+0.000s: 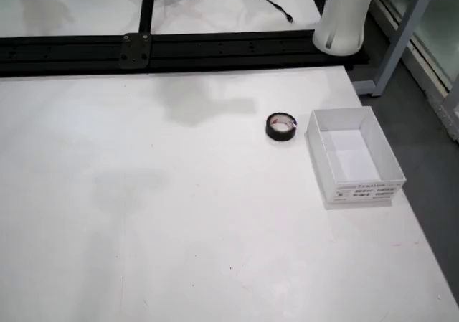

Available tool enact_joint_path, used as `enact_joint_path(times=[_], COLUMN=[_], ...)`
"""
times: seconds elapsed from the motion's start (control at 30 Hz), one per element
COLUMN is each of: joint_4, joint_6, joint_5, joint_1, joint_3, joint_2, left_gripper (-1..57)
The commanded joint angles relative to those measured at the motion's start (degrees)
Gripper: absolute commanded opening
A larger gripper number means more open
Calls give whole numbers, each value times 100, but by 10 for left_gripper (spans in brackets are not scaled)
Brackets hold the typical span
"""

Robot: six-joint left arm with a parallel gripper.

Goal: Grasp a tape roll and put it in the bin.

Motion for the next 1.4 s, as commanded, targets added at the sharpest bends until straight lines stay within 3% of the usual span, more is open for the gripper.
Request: enact_joint_path(times=[0.03, 0.97, 1.4], joint_4=[9, 9, -79], joint_6=[0, -9, -616], joint_5=[0, 387, 554], joint_1=[0, 343, 817], joint_3=[0, 0, 9], joint_2=[0, 0, 405], left_gripper=[-4, -2, 142])
